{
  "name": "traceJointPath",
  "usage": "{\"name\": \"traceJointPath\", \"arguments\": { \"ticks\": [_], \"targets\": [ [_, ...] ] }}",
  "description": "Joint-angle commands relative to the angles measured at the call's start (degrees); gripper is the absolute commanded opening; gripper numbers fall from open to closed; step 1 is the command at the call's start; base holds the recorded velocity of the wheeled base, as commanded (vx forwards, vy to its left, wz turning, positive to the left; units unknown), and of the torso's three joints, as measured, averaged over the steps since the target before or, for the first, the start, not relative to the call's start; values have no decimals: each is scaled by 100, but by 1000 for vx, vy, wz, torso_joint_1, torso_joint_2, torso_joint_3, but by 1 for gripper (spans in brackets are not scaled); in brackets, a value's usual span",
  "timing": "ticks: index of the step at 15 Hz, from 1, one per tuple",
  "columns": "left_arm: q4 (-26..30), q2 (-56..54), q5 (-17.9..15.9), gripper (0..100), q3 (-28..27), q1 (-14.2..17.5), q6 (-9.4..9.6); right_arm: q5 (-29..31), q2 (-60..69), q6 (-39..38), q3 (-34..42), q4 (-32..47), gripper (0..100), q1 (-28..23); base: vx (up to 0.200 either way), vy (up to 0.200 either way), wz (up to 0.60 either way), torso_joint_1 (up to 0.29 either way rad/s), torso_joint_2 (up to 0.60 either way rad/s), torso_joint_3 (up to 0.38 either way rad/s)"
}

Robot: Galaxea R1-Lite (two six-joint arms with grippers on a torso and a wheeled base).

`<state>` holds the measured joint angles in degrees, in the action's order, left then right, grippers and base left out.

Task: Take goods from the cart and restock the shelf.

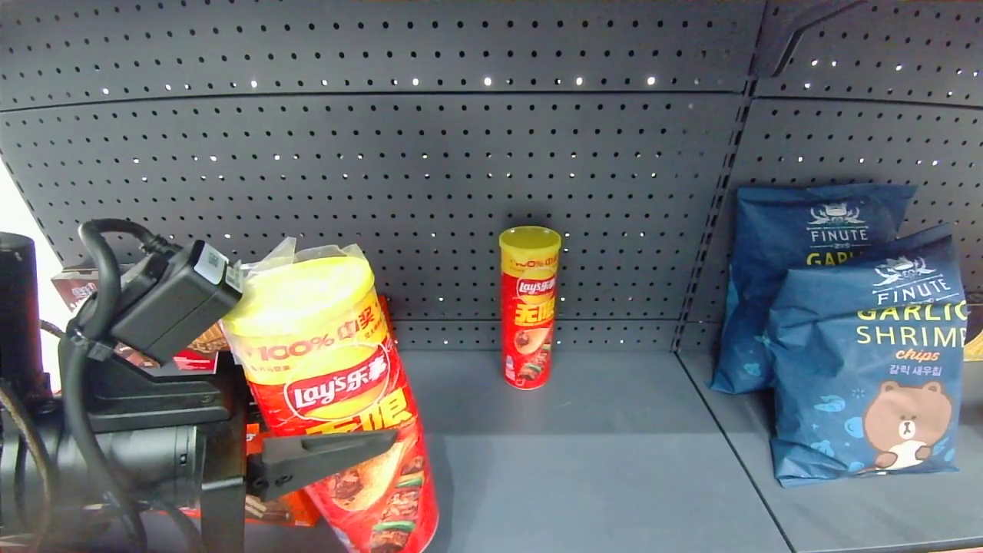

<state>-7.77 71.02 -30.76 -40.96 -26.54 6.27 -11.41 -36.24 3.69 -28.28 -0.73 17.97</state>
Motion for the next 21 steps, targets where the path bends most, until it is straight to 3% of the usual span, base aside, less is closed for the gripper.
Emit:
{"name": "traceJointPath", "arguments": {
  "ticks": [1, 4, 8, 10, 13, 15, 18, 21],
  "targets": [
    [-14, 158, 0, 0, -70, -18, 15, -28, -1579, -27, -617, -305, 100, 532, 0, 0, 0, 0, 0, 0],
    [-14, 439, 0, 0, -307, -27, 24, -221, -2493, 35, -582, -1439, 100, 778, 0, 0, 0, 0, 0, 0],
    [-23, 588, 0, 0, -404, -27, 33, -573, -3416, 61, -986, -1702, 100, 963, 0, 0, 0, 0, 0, 0],
    [-23, 588, 0, 0, -404, -18, 33, -582, -3952, 61, -1048, -2282, 100, 1033, 0, 0, 0, 0, 0, 0],
    [-14, 606, 8, 0, -422, 0, 24, -564, -5464, 378, -1021, -4313, 100, 1060, 0, 0, 0, 0, 0, 0],
    [-14, 615, 8, 0, -413, 8, 24, -705, -6096, 360, -1057, -4998, 100, 1086, 0, 0, 0, 0, 0, 0],
    [-14, 632, 17, 0, -430, 26, 24, -1496, -6518, 360, -1197, -5517, 100, 1077, 0, 0, 0, 0, 0, 0],
    [-23, 676, 17, 0, -430, 26, 24, -1531, -6720, 360, -1303, -5569, 100, 1068, 0, 0, 0, 0, 0, 0]
  ]
}}
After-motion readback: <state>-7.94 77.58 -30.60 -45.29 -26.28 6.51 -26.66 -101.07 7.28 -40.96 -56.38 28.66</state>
